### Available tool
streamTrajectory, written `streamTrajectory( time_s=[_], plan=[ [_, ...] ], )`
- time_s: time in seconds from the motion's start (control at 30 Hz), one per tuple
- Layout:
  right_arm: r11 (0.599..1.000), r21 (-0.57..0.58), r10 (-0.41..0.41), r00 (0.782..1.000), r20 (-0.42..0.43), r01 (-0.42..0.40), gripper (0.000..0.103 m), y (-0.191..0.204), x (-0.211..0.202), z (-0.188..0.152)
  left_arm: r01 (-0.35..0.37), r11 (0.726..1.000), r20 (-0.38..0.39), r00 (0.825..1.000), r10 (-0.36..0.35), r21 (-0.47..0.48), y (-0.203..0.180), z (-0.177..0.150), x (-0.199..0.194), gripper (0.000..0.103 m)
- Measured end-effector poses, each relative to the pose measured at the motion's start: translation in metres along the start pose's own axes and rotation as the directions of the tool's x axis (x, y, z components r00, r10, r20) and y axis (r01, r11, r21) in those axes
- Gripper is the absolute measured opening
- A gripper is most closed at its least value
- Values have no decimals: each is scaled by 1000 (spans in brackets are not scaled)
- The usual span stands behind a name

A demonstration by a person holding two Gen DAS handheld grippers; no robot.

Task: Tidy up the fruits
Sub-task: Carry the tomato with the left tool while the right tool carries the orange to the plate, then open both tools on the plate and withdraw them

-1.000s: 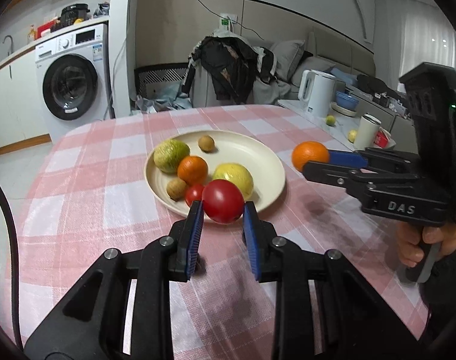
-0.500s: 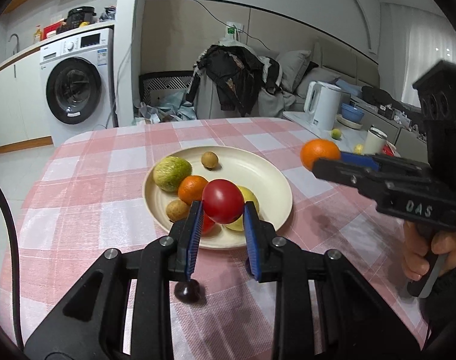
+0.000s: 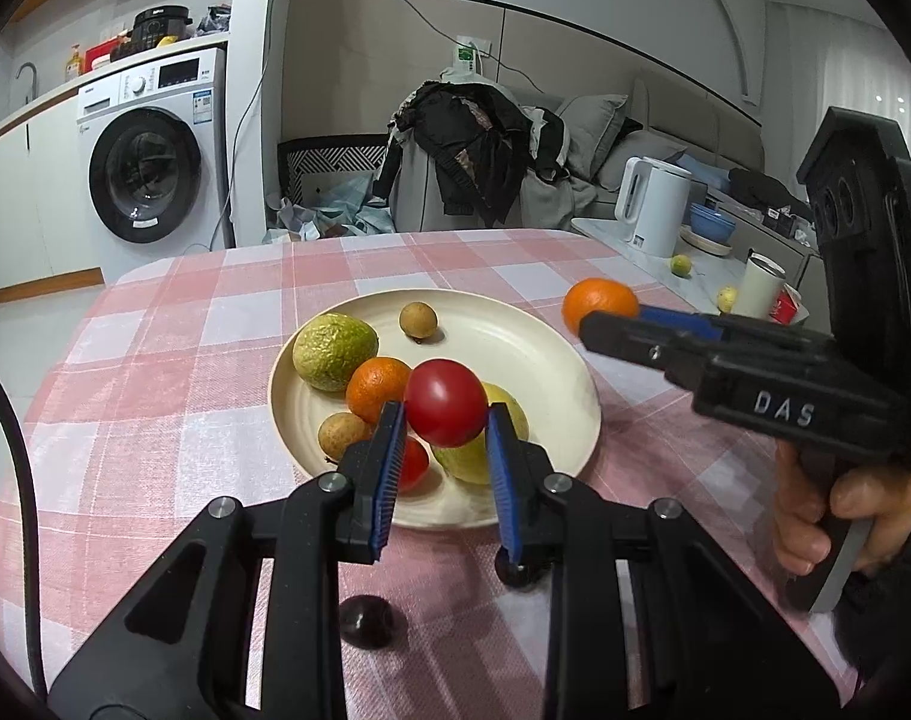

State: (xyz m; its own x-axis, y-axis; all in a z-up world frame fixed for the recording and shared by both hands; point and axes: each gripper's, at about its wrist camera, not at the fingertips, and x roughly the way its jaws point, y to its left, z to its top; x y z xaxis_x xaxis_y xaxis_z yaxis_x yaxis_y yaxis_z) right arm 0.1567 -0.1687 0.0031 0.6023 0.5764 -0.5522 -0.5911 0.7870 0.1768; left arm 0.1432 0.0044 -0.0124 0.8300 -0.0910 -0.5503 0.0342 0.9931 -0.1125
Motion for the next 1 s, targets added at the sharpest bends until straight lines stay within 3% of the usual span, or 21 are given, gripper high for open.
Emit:
streamTrajectory(
  time_s=[0.43,0.83,0.93,1.0],
  plan=[
    [1000,21,-21,996,-82,23,40,-7,31,-10,-17,1000,-25,1000,17,2,4,-1,16,24],
    [999,4,-40,994,-103,41,40,-5,36,-13,-19,1000,-35,999,19,7,4,-1,19,24],
    [999,7,-50,994,-94,51,45,-6,35,-12,-7,1000,-15,1000,7,-23,9,0,9,25],
    [998,4,-56,996,-65,56,49,-5,30,-12,-8,999,-5,1000,7,-46,14,1,1,32]
  ],
)
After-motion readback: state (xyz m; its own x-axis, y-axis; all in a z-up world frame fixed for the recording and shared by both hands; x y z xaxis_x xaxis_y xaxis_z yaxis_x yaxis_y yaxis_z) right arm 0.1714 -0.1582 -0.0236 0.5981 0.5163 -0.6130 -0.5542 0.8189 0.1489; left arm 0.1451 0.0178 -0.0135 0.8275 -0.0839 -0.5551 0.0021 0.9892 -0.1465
